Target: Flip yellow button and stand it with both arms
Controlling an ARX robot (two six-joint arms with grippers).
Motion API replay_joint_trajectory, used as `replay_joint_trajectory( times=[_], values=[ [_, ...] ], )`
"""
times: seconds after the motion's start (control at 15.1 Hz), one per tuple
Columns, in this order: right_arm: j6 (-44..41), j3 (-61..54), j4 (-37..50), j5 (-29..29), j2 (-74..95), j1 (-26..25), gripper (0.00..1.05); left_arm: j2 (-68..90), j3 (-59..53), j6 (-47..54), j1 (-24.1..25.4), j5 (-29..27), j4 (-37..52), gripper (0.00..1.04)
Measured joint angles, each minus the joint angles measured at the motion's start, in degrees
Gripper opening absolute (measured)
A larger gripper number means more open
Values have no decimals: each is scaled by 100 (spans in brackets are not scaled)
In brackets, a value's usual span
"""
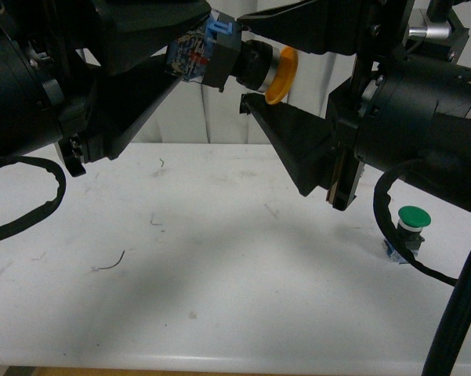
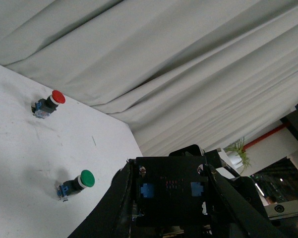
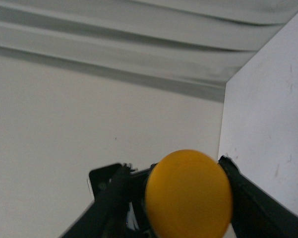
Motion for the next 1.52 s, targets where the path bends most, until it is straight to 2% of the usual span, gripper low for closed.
replay_joint_trajectory(
  times=[0.13, 0.2, 0.53, 0.6, 0.93, 1.06, 1.26, 1.32, 1.52],
  values=[
    [68, 22, 0, 61, 11, -7, 40, 7, -2, -57, 11, 2, 4, 35],
    [111, 48, 13, 61, 11, -9, 37, 7, -4, -122, 9, 2, 13, 35],
    [151, 55, 7, 57, 11, -57, 36, 7, -2, -164, 42, 57, 9, 35],
    [149, 55, 9, 50, 11, -59, 36, 7, -2, -184, 63, 92, 9, 40],
    [96, 42, -50, 109, 11, -240, 36, -396, -129, -168, 472, 214, 33, 98],
    [85, 42, -48, 118, 11, -284, 36, -909, -496, -98, 743, 118, 48, 98],
    [37, 39, -50, 70, 11, -426, 36, -2306, -1193, 623, 1327, -251, -1182, 98],
    [31, 26, -50, 96, 11, -466, 36, -3198, -1399, 1276, 1362, -498, -2105, 98],
    [-37, -2, -50, 125, 11, -450, 36, -5716, -1733, 3595, 940, -1453, -4730, 98]
  ],
)
